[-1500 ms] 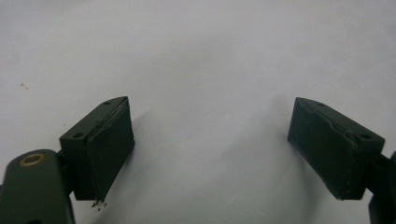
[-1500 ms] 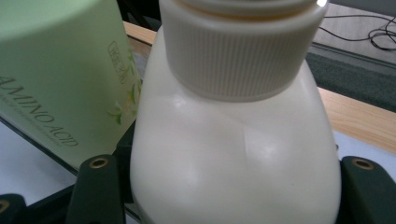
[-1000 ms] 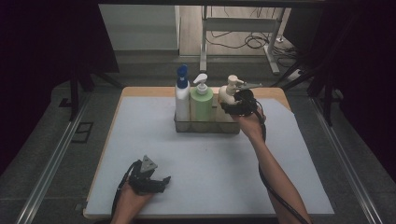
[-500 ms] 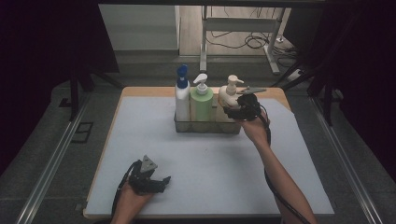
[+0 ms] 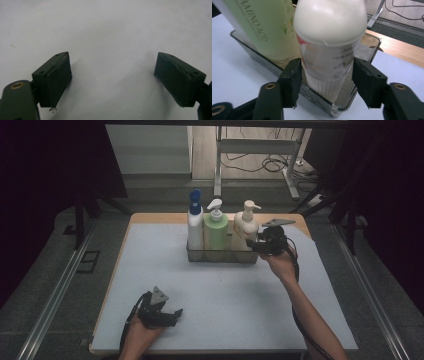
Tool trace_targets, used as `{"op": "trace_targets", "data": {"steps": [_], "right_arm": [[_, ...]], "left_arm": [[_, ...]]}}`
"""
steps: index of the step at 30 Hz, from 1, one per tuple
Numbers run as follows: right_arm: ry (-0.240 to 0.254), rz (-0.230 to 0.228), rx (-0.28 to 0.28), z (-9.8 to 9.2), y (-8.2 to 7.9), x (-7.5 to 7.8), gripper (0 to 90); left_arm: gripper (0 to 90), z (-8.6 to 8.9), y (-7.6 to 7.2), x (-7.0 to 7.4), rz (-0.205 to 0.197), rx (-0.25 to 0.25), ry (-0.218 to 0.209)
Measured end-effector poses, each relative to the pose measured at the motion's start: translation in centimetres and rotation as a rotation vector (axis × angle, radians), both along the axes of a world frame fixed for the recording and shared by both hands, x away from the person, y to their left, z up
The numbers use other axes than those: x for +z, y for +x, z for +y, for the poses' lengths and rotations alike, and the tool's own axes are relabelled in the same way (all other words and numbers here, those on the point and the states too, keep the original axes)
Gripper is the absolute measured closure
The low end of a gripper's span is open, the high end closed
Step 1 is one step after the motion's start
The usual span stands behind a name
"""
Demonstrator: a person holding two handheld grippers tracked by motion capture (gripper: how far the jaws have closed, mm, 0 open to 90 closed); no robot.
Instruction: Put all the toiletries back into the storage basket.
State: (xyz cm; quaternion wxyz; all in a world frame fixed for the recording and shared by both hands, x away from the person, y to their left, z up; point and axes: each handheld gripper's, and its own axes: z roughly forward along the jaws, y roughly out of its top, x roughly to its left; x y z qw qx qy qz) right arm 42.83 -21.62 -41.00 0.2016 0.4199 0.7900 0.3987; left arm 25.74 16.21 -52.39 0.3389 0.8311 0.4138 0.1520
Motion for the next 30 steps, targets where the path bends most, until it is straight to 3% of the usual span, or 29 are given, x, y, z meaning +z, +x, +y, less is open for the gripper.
{"op": "trace_targets", "data": {"steps": [7,16,23,30], "right_arm": [[-0.008,-0.005,0.025,-0.6,-1.0,0.2,54.3],[-0.031,-0.006,0.006,-1.7,-1.3,0.0,77.5],[-0.016,0.001,-0.029,-2.2,-0.3,-0.2,89.4],[-0.028,0.019,-0.059,-2.0,1.5,-0.8,90.0]], "left_arm": [[14.1,0.0,0.0,0.0,0.000,0.000,0.000],[14.1,0.0,0.0,0.0,0.000,0.001,0.000],[14.1,0.0,0.0,0.0,0.000,0.000,0.000],[14.1,0.0,0.0,0.0,0.000,0.000,-0.001]]}}
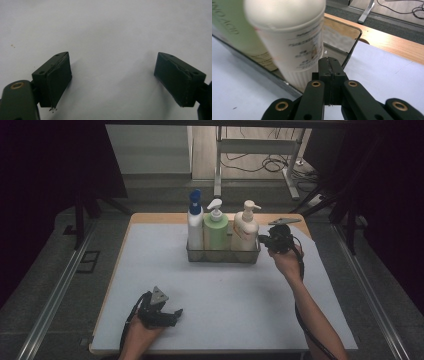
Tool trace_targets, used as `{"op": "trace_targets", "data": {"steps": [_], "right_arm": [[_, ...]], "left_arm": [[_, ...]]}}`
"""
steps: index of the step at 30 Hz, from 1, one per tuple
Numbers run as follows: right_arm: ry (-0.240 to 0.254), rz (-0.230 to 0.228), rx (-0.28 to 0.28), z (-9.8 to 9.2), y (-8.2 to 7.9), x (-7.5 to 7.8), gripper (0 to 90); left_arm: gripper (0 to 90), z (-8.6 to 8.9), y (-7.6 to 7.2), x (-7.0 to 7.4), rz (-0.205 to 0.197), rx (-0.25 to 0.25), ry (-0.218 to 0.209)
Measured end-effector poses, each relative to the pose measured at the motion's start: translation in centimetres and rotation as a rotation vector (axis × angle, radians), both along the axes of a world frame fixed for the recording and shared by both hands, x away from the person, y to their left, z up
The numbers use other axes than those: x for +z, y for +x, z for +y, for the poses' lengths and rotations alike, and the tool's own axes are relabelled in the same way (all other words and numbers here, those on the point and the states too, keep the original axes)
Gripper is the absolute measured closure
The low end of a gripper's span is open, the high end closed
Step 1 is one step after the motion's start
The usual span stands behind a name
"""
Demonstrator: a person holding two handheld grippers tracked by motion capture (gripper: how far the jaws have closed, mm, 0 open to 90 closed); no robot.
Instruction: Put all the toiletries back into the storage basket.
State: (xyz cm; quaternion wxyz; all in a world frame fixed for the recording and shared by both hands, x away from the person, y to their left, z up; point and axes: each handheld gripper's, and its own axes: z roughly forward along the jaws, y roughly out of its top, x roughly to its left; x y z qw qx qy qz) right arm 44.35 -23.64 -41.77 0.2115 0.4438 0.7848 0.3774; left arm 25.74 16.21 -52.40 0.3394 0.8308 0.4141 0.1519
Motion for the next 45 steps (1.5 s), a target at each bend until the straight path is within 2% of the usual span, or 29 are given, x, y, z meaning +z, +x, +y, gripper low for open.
{"op": "trace_targets", "data": {"steps": [8,11,17,32,45], "right_arm": [[-0.009,0.017,-0.002,0.4,1.6,-0.7,89.9],[-0.021,0.021,0.023,0.4,2.2,-1.0,89.9],[-0.003,0.045,0.033,0.4,3.0,-1.5,89.9],[-0.024,0.071,0.025,1.1,3.2,-3.1,89.9],[-0.018,0.085,0.065,2.3,3.1,-3.8,89.6]], "left_arm": [[14.1,0.0,0.0,0.0,0.000,0.000,0.000],[14.1,0.0,0.0,0.0,0.000,0.000,0.000],[14.1,0.0,0.0,0.0,0.000,-0.001,0.003],[14.1,0.0,0.0,0.0,0.000,0.000,0.001],[14.1,0.0,0.0,0.0,0.001,0.000,0.000]]}}
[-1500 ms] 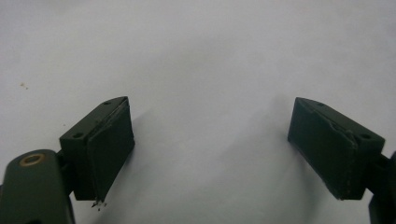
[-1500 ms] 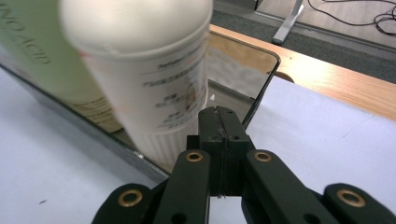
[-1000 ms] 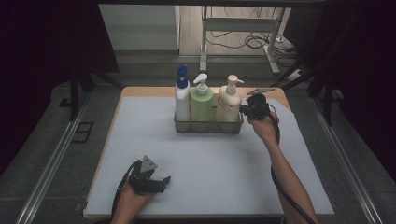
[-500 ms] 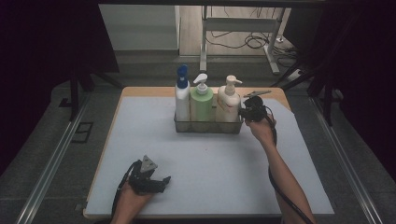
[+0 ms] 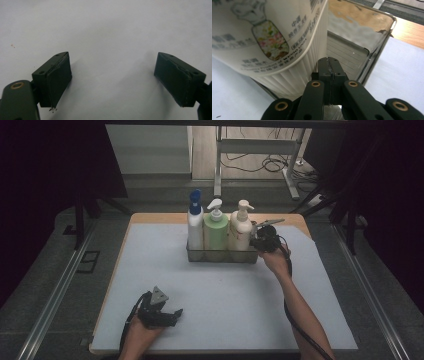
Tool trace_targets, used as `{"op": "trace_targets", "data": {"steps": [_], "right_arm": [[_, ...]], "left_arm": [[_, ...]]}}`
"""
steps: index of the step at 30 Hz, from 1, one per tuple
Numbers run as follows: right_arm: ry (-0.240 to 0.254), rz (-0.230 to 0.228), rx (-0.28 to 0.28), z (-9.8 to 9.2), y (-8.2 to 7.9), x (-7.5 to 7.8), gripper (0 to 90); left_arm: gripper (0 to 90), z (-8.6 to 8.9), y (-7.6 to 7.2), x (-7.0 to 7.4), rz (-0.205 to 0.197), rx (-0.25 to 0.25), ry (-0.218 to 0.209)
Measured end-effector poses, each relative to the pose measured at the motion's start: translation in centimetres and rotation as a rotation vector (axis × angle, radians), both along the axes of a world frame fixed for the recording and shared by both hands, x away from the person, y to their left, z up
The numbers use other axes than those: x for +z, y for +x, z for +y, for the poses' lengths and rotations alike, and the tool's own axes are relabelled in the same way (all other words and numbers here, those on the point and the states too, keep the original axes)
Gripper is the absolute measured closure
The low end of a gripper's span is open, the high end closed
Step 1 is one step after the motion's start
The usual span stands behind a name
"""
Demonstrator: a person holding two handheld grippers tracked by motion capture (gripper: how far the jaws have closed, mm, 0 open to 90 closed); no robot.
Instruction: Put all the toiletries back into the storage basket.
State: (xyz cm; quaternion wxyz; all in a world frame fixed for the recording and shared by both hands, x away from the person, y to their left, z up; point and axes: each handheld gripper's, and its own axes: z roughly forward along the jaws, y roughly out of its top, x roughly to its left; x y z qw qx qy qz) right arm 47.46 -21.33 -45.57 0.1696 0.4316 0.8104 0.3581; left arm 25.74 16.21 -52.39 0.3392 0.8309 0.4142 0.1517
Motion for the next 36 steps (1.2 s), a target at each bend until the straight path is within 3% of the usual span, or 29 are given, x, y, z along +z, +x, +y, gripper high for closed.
{"op": "trace_targets", "data": {"steps": [27,36], "right_arm": [[0.020,0.014,0.043,1.5,-0.5,-0.7,89.6],[0.031,0.008,0.045,1.5,-0.9,-0.2,89.9]], "left_arm": [[14.1,0.0,0.0,0.0,0.000,0.000,0.000],[14.1,0.0,0.0,0.0,0.001,0.000,0.000]]}}
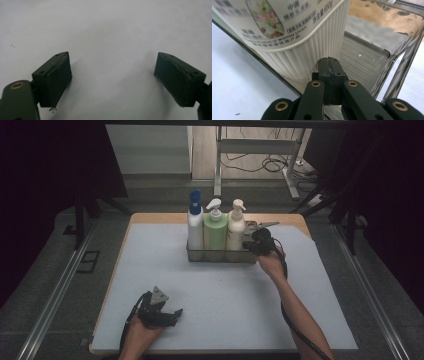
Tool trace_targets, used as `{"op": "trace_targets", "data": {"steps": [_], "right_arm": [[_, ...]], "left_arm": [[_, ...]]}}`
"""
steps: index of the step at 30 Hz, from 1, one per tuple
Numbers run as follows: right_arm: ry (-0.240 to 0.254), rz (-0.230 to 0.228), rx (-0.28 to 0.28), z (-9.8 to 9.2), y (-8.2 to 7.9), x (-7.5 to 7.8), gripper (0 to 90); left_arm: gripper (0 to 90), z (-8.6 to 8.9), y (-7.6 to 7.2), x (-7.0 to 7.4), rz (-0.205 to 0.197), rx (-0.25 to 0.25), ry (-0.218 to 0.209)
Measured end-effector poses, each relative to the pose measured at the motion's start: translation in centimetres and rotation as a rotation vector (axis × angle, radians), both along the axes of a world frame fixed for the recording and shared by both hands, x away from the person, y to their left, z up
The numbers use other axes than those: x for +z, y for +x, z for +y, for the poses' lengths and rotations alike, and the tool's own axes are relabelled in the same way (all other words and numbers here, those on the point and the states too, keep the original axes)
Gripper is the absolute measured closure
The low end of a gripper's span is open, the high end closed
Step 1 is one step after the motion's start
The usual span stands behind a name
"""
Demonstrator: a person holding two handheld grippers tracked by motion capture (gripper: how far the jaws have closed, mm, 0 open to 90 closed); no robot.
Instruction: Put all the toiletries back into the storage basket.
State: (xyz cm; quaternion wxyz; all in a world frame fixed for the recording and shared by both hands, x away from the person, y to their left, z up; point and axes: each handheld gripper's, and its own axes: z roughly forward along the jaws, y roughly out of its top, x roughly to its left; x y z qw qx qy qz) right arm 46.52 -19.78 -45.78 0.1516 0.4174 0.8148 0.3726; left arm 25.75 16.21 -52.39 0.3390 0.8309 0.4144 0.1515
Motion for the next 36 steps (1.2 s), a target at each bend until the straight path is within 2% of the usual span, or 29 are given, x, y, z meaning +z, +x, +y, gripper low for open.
{"op": "trace_targets", "data": {"steps": [8,13,23,36], "right_arm": [[0.013,0.002,-0.010,0.0,-0.1,0.2,89.7],[0.004,-0.004,-0.024,-0.1,-0.2,0.4,84.2],[-0.013,-0.021,-0.014,-0.5,-0.7,0.5,75.3],[-0.014,-0.045,-0.007,-1.3,-1.6,1.5,64.4]], "left_arm": [[14.1,0.0,0.0,0.0,0.000,0.000,0.000],[14.1,0.0,0.0,0.0,-0.001,0.000,0.000],[14.1,0.0,0.0,0.0,-0.001,0.000,0.001],[14.1,0.0,0.0,0.0,-0.001,0.000,0.001]]}}
